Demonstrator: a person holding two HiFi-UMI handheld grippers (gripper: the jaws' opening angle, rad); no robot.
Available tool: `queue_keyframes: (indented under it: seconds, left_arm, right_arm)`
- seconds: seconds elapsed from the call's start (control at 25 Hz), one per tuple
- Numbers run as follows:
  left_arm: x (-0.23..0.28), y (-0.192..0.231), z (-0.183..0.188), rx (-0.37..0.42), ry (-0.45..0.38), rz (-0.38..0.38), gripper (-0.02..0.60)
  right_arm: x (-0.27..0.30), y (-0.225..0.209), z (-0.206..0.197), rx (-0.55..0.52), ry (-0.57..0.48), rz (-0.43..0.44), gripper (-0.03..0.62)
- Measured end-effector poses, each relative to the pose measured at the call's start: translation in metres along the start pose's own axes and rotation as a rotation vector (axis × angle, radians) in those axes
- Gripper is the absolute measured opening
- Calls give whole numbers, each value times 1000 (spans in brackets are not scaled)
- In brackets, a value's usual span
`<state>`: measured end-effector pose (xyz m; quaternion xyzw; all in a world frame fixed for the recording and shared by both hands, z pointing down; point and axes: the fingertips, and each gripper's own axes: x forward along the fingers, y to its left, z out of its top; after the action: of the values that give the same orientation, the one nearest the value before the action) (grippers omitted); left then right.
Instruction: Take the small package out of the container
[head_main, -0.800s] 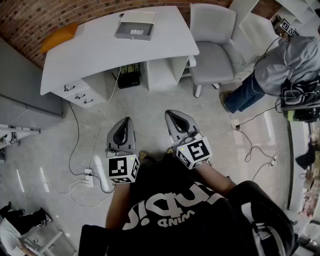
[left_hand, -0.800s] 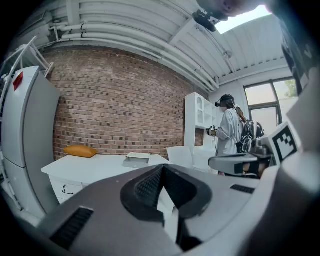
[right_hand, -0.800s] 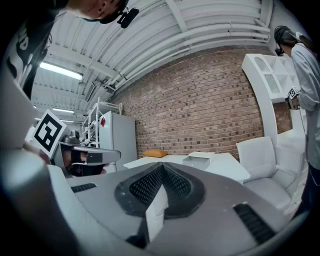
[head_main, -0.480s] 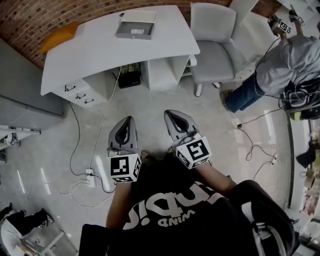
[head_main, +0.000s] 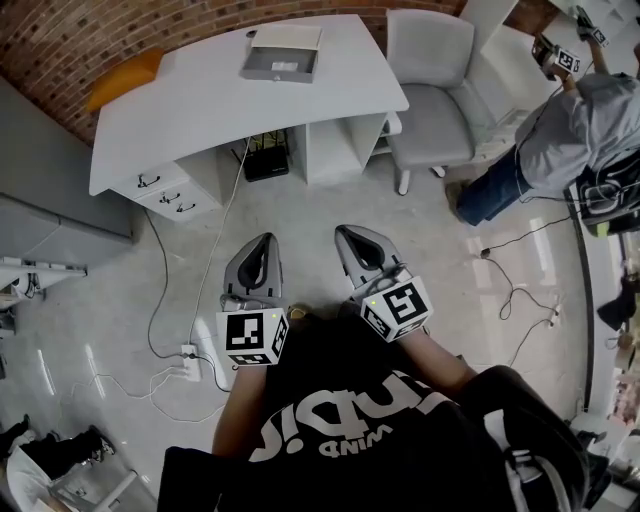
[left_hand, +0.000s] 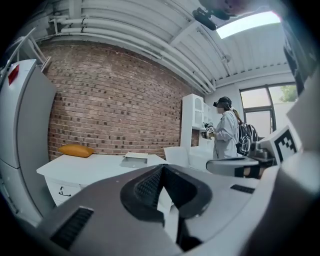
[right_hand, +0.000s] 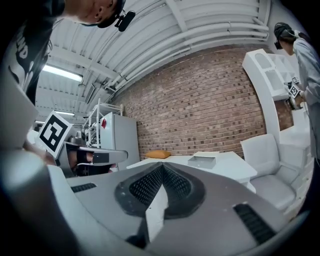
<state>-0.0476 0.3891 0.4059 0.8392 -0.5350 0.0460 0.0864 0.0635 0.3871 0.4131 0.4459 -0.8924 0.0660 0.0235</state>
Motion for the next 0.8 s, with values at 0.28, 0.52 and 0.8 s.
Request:
queue_keyframes:
  seconds: [0.28, 0.52, 0.8]
  left_arm:
    - [-12, 21, -4, -2, -17, -49, 5]
    - [-12, 36, -9, -38, -3, -72, 5]
    - [8, 50, -7, -41, -6, -90, 5]
  right_arm:
    - [2, 23, -1, -5, -45, -44, -3]
    - [12, 29, 0, 20, -36, -73, -3]
    - [39, 30, -2, -1, -30, -58, -3]
